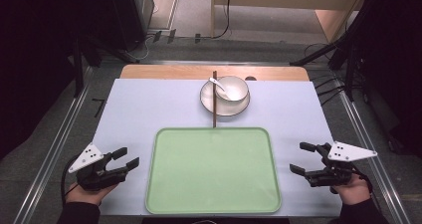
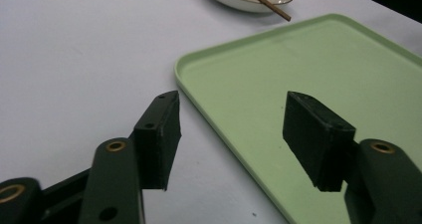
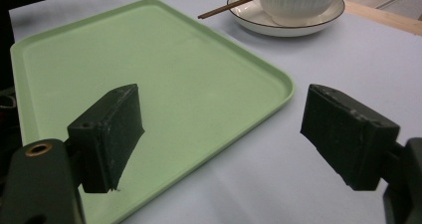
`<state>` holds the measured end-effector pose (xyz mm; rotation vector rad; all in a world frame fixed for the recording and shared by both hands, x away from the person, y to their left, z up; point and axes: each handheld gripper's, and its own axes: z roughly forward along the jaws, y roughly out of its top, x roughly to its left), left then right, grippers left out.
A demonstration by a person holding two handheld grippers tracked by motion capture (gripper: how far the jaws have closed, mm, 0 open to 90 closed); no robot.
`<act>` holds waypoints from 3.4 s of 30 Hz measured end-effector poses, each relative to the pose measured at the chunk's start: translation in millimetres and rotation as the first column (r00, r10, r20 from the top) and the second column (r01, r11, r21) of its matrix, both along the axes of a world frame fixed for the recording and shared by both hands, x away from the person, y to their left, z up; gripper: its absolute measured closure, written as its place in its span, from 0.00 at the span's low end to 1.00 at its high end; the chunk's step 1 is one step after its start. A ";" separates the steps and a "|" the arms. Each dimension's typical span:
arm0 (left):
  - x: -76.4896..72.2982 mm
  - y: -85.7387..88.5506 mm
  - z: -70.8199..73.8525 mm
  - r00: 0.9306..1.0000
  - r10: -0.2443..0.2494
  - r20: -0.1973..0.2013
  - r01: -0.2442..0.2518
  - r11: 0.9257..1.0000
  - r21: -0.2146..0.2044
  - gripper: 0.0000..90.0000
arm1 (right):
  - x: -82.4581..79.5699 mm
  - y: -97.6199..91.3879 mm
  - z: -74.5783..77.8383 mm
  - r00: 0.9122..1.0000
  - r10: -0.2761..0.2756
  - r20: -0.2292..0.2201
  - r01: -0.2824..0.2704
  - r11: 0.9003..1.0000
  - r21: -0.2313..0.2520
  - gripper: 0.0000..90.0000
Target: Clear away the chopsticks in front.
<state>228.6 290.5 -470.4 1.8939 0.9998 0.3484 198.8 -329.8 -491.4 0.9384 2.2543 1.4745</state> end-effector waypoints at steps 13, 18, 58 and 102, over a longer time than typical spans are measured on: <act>18.7 -20.4 14.7 0.988 0.039 -0.150 -0.035 0.999 0.031 0.45 | -0.2 -0.5 -0.5 1.000 -0.010 -0.005 0.010 1.000 -0.012 0.19; 28.4 -33.5 22.3 0.984 0.026 -0.178 -0.015 0.998 0.058 0.38 | -0.4 0.6 -0.4 1.000 -0.008 -0.004 0.008 1.000 -0.012 0.19; 117.4 -117.1 44.9 0.958 -0.023 -0.286 0.052 0.994 0.093 0.28 | 0.6 1.3 -1.2 1.000 0.001 -0.008 -0.001 1.000 -0.011 0.19; 222.3 -240.1 -4.5 0.936 0.077 -0.345 -0.022 0.987 0.161 0.71 | 0.4 0.3 0.5 1.000 0.009 0.003 -0.009 1.000 0.002 0.19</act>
